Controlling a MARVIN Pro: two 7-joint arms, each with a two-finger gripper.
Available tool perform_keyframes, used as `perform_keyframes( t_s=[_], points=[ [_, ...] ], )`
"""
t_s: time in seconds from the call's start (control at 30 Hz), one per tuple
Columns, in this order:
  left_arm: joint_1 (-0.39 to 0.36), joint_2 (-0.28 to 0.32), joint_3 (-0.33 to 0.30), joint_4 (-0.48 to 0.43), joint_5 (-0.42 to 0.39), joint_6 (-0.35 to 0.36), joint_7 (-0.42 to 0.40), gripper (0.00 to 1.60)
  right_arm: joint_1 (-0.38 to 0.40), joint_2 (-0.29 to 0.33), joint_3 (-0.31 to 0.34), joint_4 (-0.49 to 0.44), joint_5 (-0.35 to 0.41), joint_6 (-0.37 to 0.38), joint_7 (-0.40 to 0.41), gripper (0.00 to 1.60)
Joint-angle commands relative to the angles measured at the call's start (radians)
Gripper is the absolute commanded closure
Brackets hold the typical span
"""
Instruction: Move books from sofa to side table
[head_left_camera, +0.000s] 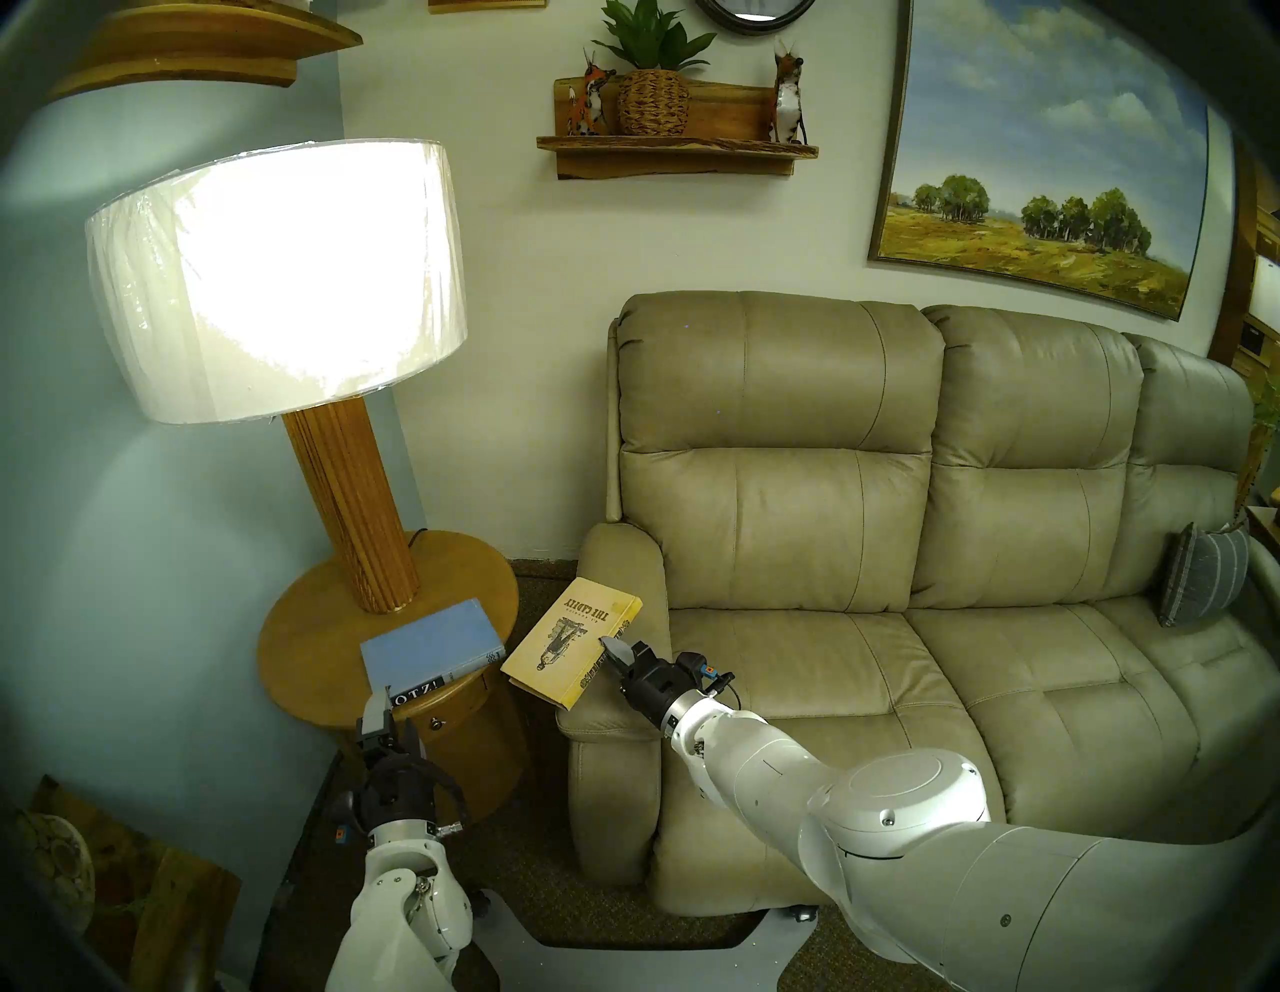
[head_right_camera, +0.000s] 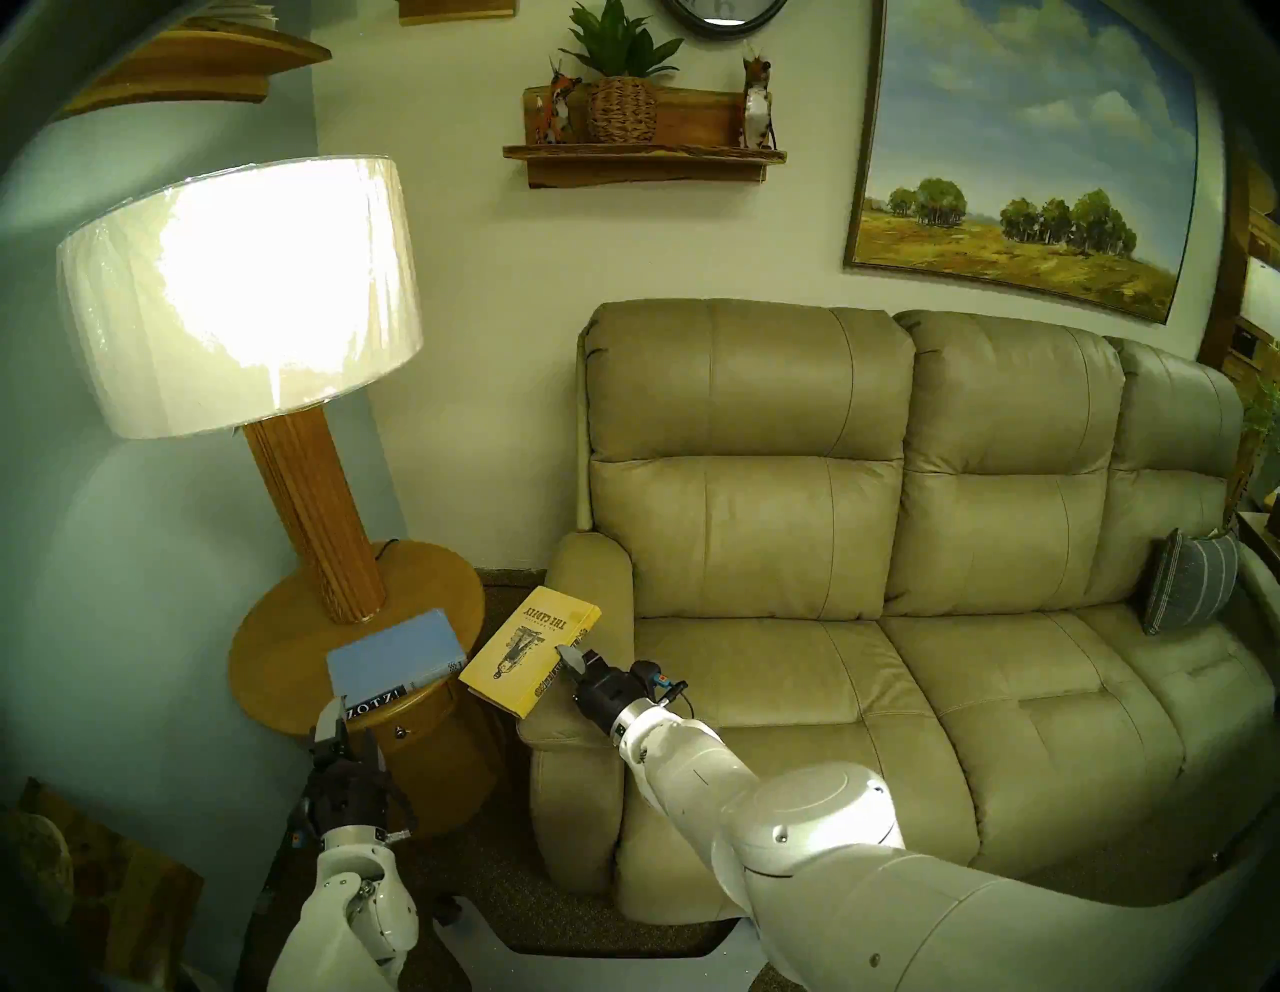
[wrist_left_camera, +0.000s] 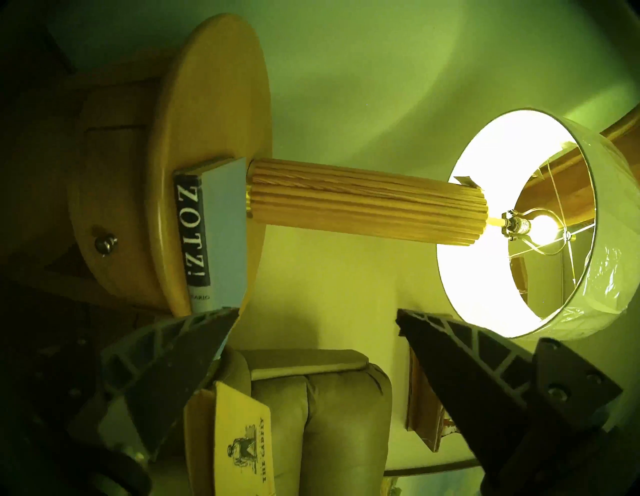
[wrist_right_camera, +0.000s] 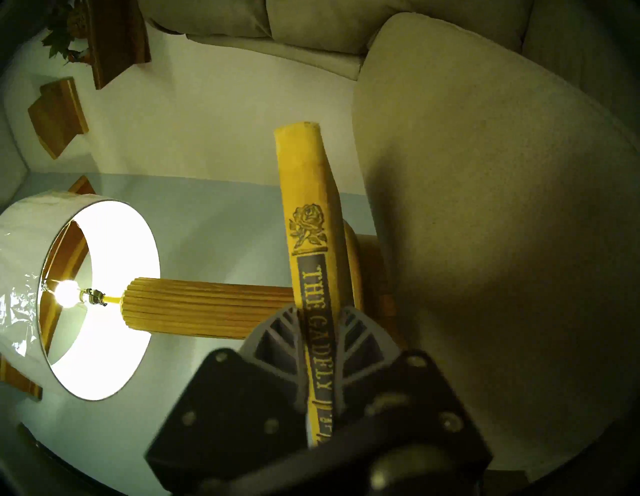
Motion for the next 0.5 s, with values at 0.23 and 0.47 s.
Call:
perform_keyframes(
  t_s=[0.23,0.47],
  points=[
    [-0.006,-0.001,0.052,-0.001,-0.024,-0.011,0.005,0.0,0.022,-0.074,-0.003,-0.003,-0.002,0.012,0.069,1.6],
    [-0.053,0.006,0.069,0.028,-0.041,-0.009,0.026,0.0,0.009,-0.083,-0.015,-0.003,-0.014,0.021,0.104,1.6]
  ],
)
